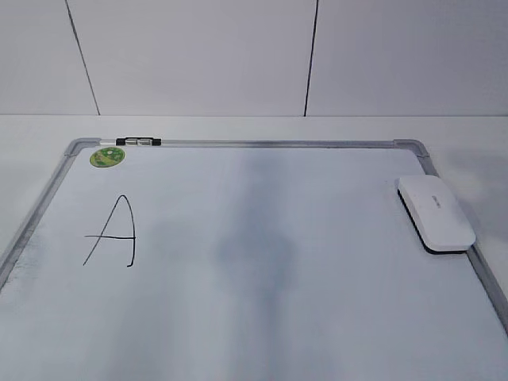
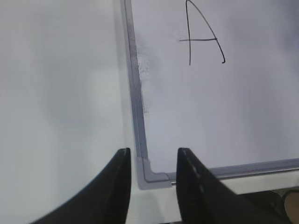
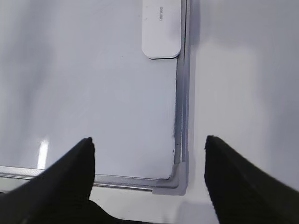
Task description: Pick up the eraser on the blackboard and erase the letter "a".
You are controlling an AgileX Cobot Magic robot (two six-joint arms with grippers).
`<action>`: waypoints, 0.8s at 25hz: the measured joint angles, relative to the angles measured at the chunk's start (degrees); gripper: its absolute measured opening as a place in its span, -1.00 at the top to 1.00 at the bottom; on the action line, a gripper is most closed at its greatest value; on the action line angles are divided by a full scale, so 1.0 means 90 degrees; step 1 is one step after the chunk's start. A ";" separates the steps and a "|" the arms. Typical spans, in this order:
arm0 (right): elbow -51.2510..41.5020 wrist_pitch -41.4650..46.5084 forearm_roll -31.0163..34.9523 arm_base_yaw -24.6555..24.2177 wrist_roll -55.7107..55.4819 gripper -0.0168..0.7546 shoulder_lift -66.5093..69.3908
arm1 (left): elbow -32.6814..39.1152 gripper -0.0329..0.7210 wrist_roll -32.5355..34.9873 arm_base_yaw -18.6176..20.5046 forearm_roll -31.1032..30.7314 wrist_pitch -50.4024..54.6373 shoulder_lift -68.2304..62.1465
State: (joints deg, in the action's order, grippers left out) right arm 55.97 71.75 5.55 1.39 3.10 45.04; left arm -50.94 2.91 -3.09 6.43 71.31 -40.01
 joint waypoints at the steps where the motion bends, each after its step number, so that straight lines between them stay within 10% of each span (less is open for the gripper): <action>1: -0.0090 0.0000 -0.0010 0.0000 0.0012 -0.50 -0.0139 | 0.0178 0.26 0.0000 0.0000 0.0012 0.0013 0.0168; 20: -0.2808 -0.0674 -0.0045 0.0000 0.0374 -0.50 -0.3203 | 0.1464 0.26 0.0025 -0.0079 -0.0197 -0.0246 0.3345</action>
State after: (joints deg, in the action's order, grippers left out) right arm 30.71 65.69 5.14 1.39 6.46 16.21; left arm -37.76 3.13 -3.80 4.66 69.10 -9.91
